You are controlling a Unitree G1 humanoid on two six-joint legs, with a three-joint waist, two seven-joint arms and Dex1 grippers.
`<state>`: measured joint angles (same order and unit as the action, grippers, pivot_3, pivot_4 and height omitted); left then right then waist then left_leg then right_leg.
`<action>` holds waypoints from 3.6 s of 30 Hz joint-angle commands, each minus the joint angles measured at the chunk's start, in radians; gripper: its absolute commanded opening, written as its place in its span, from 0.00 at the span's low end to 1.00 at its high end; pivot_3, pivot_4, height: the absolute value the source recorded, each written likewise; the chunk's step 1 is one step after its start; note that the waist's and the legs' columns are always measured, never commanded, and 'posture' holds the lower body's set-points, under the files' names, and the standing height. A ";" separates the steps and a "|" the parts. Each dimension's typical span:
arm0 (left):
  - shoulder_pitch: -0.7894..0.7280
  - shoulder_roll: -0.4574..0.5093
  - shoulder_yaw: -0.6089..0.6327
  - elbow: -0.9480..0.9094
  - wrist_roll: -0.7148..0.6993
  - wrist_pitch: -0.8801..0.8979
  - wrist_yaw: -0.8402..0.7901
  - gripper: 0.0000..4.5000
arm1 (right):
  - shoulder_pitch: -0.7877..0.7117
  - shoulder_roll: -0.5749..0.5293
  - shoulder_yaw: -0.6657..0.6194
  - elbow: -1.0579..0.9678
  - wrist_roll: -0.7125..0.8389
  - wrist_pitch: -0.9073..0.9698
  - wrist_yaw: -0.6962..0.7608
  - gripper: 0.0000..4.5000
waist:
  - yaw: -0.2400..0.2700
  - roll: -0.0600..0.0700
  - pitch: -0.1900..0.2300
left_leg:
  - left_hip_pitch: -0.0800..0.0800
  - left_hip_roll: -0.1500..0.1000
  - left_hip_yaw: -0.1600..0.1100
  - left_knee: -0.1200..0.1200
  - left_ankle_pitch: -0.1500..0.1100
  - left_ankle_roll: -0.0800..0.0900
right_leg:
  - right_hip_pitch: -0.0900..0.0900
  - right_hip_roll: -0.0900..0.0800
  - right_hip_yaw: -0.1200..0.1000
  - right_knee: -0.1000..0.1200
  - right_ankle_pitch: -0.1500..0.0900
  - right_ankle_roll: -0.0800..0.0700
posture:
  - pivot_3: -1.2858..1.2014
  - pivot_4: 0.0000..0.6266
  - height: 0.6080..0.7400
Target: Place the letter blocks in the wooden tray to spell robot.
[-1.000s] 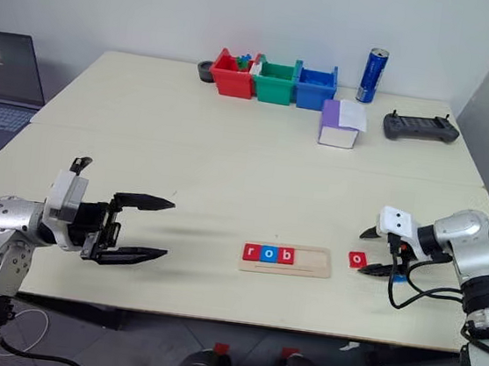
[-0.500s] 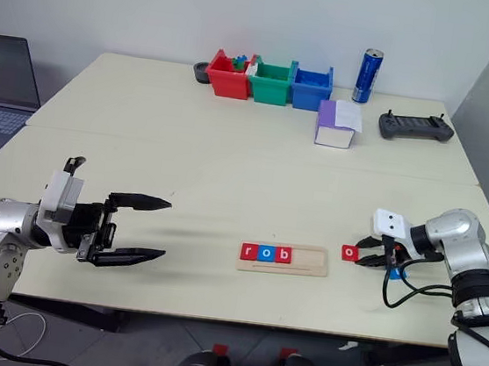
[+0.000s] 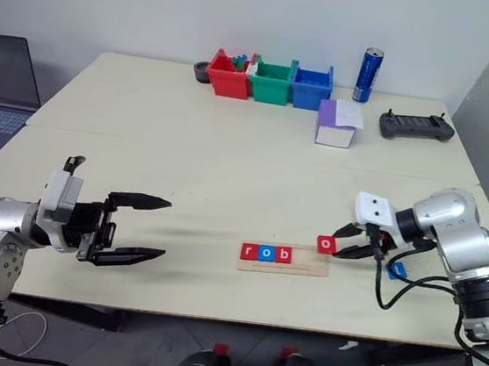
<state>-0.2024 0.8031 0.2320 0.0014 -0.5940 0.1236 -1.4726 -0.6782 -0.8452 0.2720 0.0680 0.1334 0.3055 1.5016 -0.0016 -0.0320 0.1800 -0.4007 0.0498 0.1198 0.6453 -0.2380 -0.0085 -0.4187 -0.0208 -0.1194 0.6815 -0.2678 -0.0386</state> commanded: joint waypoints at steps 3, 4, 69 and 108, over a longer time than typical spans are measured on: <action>-0.003 -0.003 0.012 -0.018 -0.008 -0.017 0.007 1.00 | 0.017 0.035 0.080 -0.122 -0.059 0.118 -0.071 0.32 | 0.002 0.000 0.000 | 0.000 0.000 0.000 0.000 0.000 0.000 | 0.000 0.000 0.000 0.000 0.000 0.000 | 0.52 0.24 1.00; -0.002 -0.005 0.012 -0.017 -0.007 -0.020 0.006 1.00 | 0.018 0.043 0.095 -0.128 -0.070 0.131 -0.081 0.32 | 0.002 0.000 0.000 | -0.001 0.000 0.000 0.000 0.000 0.000 | 0.000 0.000 0.000 0.000 0.000 0.000 | 0.52 0.24 1.00; 0.030 0.001 0.029 -0.020 -0.012 -0.038 0.033 1.00 | -0.059 0.111 0.117 -0.079 -0.110 0.129 -0.034 0.86 | 0.000 0.000 0.000 | -0.001 -0.001 0.000 0.000 0.000 0.000 | 0.000 0.000 0.000 0.000 0.000 0.000 | 0.52 0.24 1.00; -0.142 -0.041 -0.063 0.174 0.029 -0.080 -0.089 1.00 | 0.756 0.508 -0.622 -0.506 0.047 0.513 -1.144 0.66 | 0.001 -0.003 -0.005 | -0.001 -0.001 -0.002 -0.001 0.000 0.000 | 0.000 0.001 0.000 0.000 0.000 0.000 | 0.52 0.24 1.00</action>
<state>-0.3295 0.7582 0.1601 0.1781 -0.5635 0.0564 -1.5596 0.0750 -0.3310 -0.3515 -0.4462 0.1789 0.8207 0.3719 -0.0010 -0.0355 0.1752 -0.4016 0.0485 0.1177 0.6446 -0.2380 -0.0085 -0.4188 -0.0203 -0.1194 0.6811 -0.2680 -0.0383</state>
